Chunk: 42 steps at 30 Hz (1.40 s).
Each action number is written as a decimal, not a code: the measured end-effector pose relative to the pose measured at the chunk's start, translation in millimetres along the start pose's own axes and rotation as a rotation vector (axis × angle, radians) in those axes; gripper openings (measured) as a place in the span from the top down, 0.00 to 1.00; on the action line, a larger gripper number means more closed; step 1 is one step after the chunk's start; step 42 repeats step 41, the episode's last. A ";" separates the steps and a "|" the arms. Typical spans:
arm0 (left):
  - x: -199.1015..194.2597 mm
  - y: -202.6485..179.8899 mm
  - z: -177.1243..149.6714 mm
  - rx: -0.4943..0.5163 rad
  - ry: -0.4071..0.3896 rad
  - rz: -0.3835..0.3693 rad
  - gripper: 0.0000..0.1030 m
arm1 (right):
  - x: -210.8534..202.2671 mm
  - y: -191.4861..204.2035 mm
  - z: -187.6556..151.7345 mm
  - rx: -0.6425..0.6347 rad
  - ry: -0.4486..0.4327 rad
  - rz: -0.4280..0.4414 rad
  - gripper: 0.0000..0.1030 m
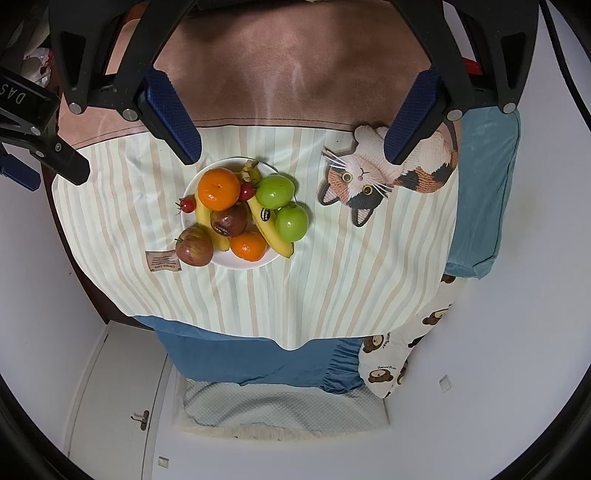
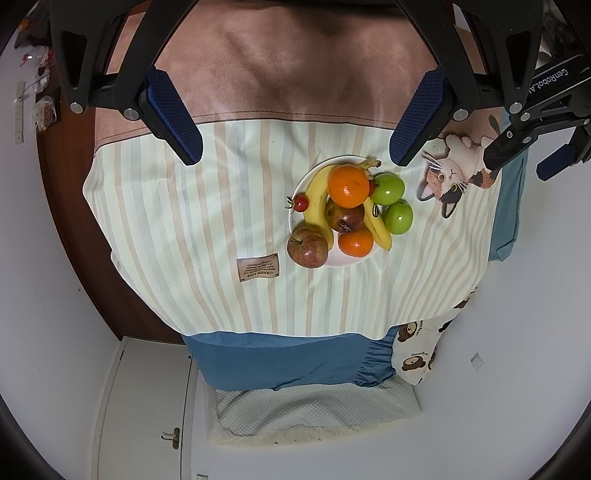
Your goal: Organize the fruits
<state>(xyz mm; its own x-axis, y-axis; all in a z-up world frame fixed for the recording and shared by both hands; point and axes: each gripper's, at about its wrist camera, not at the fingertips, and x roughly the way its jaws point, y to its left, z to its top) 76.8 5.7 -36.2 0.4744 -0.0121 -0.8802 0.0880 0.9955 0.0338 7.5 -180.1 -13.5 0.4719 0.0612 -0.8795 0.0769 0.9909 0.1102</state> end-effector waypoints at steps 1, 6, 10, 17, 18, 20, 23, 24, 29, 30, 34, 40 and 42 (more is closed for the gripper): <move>-0.2 0.1 -0.1 0.000 -0.001 0.001 0.01 | -0.1 -0.2 -0.1 -0.001 0.000 0.000 0.00; -1.0 -0.2 -0.7 0.000 0.000 0.000 0.01 | -0.8 -0.8 -1.7 -0.001 0.001 0.000 0.00; -1.9 -1.8 -1.5 -0.001 0.000 0.000 0.01 | -0.9 -1.2 -2.2 -0.001 0.000 0.001 0.00; -2.0 -1.7 -2.0 -0.002 -0.001 0.001 0.01 | -1.5 -1.6 -2.9 -0.001 0.001 0.003 0.00; -1.9 -1.7 -2.1 -0.002 -0.001 0.002 0.01 | -1.5 -1.8 -2.0 0.000 0.000 0.002 0.00; -1.8 -1.4 -2.2 -0.002 -0.001 0.000 0.01 | -1.6 -1.8 -3.2 0.000 0.001 0.002 0.00; -3.0 -3.5 -2.1 0.000 -0.003 -0.002 0.01 | -2.2 -1.5 -3.6 0.000 0.000 0.001 0.00; -3.4 -4.2 -1.9 0.001 -0.004 -0.002 0.01 | -2.4 -1.5 -3.7 0.002 0.001 0.002 0.00; -4.0 -4.7 -1.4 0.002 -0.005 -0.003 0.01 | -2.6 -1.8 -3.8 0.002 -0.001 0.002 0.00; -3.9 -4.6 -1.4 0.001 -0.005 -0.003 0.01 | -2.5 -2.0 -3.3 0.001 -0.001 0.002 0.00; -3.9 -4.9 -1.4 0.002 -0.004 -0.005 0.01 | -3.4 -0.6 -5.9 -0.001 0.001 0.003 0.00; -4.5 -5.0 -0.4 0.001 -0.010 -0.005 0.01 | -5.0 0.4 -8.4 0.008 0.002 0.006 0.00; -5.4 -7.5 0.6 0.001 -0.010 -0.006 0.01 | -4.7 -0.5 -7.0 0.006 0.002 0.005 0.00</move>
